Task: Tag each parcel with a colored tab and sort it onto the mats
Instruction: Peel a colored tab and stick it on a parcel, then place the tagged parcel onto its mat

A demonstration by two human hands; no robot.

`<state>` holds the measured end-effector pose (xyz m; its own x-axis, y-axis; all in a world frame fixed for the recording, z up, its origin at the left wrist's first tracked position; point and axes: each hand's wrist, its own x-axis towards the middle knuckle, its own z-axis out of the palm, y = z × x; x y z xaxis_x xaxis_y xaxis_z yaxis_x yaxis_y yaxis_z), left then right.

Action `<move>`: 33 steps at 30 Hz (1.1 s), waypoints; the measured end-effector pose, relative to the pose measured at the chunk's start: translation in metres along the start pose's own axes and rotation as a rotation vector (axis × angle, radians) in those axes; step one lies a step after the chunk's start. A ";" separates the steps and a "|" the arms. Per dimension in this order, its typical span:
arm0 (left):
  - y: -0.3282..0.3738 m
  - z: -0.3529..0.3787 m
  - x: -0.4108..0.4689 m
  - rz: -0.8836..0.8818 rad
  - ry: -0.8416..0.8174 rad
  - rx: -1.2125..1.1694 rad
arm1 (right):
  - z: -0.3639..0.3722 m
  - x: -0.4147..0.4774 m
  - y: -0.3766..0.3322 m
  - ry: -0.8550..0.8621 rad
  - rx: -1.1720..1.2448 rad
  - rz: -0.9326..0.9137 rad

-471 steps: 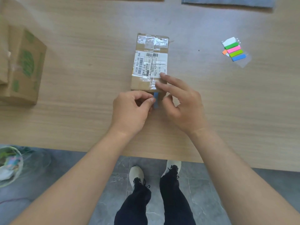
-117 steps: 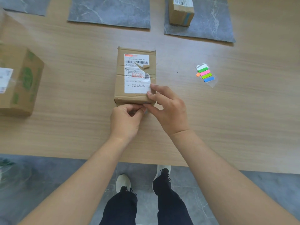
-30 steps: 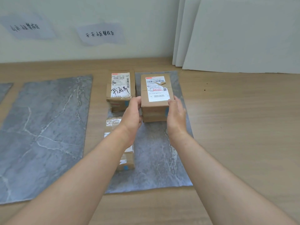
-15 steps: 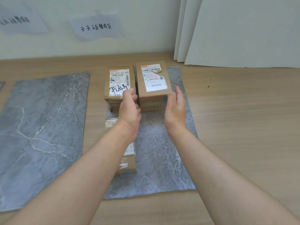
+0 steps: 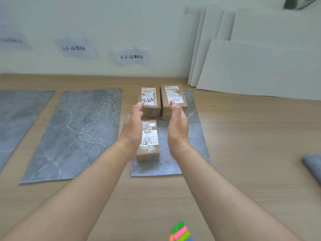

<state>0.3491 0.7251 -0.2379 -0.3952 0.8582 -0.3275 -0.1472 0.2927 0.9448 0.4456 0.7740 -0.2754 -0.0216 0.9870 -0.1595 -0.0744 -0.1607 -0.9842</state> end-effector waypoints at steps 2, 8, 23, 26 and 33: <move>0.009 -0.024 -0.030 0.045 -0.005 -0.018 | 0.013 -0.036 -0.015 -0.042 0.015 0.013; 0.019 -0.117 -0.127 0.146 0.014 -0.033 | 0.071 -0.160 -0.048 -0.143 0.013 -0.031; 0.017 -0.322 -0.377 0.243 0.146 -0.020 | 0.168 -0.466 -0.093 -0.362 0.041 -0.040; 0.004 -0.349 -0.400 0.204 0.210 -0.034 | 0.185 -0.488 -0.082 -0.412 0.033 0.004; -0.042 -0.402 -0.425 0.104 0.387 -0.057 | 0.220 -0.513 -0.017 -0.551 -0.055 0.115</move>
<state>0.1584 0.1784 -0.1431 -0.7213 0.6568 -0.2200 -0.1341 0.1792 0.9746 0.2388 0.2688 -0.1601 -0.5445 0.8103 -0.2166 0.0112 -0.2512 -0.9679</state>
